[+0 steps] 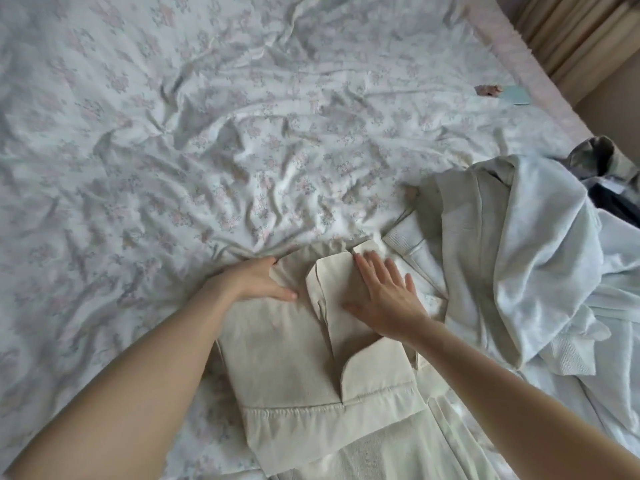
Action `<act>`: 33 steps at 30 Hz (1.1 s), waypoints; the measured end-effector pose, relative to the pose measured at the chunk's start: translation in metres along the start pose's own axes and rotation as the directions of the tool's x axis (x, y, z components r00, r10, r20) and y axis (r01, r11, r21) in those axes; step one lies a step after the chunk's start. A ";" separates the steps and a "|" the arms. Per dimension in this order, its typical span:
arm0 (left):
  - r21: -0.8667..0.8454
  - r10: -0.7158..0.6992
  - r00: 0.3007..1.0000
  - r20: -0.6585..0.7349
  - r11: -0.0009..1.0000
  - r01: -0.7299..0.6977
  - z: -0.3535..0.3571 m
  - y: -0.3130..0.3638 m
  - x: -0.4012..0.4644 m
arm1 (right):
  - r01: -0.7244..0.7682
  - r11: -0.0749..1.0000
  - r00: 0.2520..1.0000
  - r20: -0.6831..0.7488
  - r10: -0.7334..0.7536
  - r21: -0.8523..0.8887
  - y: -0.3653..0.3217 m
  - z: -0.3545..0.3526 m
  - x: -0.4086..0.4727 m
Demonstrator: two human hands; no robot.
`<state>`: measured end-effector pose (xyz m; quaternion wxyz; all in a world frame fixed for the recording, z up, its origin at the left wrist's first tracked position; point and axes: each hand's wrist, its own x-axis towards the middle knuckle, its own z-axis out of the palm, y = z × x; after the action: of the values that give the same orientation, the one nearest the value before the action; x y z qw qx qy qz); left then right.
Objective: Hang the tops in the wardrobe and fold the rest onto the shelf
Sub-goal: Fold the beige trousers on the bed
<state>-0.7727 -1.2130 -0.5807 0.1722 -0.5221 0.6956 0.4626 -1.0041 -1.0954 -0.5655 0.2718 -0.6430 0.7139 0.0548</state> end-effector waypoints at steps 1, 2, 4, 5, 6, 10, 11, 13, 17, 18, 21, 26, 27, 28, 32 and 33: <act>-0.032 -0.015 0.999 0.039 0.999 0.016 -0.001 -0.002 0.003 | 0.062 0.998 0.998 -0.019 -0.062 -0.031 -0.001 -0.003 0.004; -0.044 -0.026 0.997 0.075 0.999 0.029 -0.002 -0.001 0.006 | 0.130 0.990 0.991 -0.027 -0.132 -0.063 -0.002 -0.007 0.011; -0.070 -0.031 0.990 0.137 0.997 0.041 -0.001 0.001 0.005 | 0.247 0.961 0.969 0.017 -0.246 -0.128 -0.009 -0.017 0.028; -0.090 -0.016 0.988 0.152 0.995 0.030 0.000 0.003 0.004 | 0.274 0.951 0.962 0.056 -0.268 -0.144 -0.013 -0.023 0.037; -0.108 0.011 0.988 0.154 0.994 0.005 0.001 0.005 0.001 | 0.283 0.947 0.958 0.098 -0.270 -0.151 -0.018 -0.029 0.045; -0.113 0.070 0.993 0.099 0.992 -0.058 0.007 0.015 -0.018 | 0.284 0.951 0.916 0.326 -0.233 -0.119 -0.033 -0.049 0.068; -0.120 0.088 0.994 0.068 0.990 -0.079 0.008 0.018 -0.024 | 0.287 0.948 0.900 0.376 -0.219 -0.135 -0.035 -0.052 0.070; -0.099 0.137 0.990 0.017 0.986 -0.135 0.007 0.026 -0.036 | 0.285 0.942 0.881 0.436 -0.185 -0.178 -0.039 -0.061 0.072; -0.032 0.168 0.986 -0.003 0.985 -0.168 -0.002 0.042 -0.060 | 0.214 0.963 0.878 0.464 -0.116 -0.164 -0.042 -0.085 0.066; 0.013 0.172 0.985 -0.022 0.985 -0.172 -0.006 0.047 -0.063 | 0.219 0.963 0.886 0.444 -0.129 -0.157 -0.042 -0.092 0.064; 0.200 0.167 0.973 -0.159 0.971 -0.134 -0.032 0.064 -0.070 | 0.254 0.952 0.943 0.262 -0.204 -0.171 -0.045 -0.122 0.056; 0.420 0.271 0.799 -0.536 0.907 -0.026 -0.082 0.084 -0.082 | 0.253 0.928 0.927 -0.206 -0.314 -0.274 -0.056 -0.159 0.052; 0.444 0.296 0.761 -0.578 0.896 -0.011 -0.082 0.084 -0.084 | 0.250 0.925 0.911 -0.254 -0.326 -0.287 -0.057 -0.158 0.050; 0.466 0.321 0.725 -0.610 0.885 0.000 -0.079 0.084 -0.087 | 0.248 0.922 0.895 -0.293 -0.336 -0.298 -0.058 -0.156 0.046; 0.571 0.453 0.575 -0.682 0.821 0.031 -0.047 0.080 -0.108 | 0.221 0.911 0.843 -0.400 -0.358 -0.349 -0.056 -0.138 0.014; 0.597 0.484 0.544 -0.685 0.802 0.038 -0.037 0.080 -0.117 | 0.214 0.908 0.827 -0.428 -0.365 -0.361 -0.055 -0.133 0.003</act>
<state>-0.7887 -1.1755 -0.4400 -0.0889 -0.5034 0.8590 -0.0298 -0.9947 -1.1639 -0.4390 -0.0111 -0.7709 0.6353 -0.0443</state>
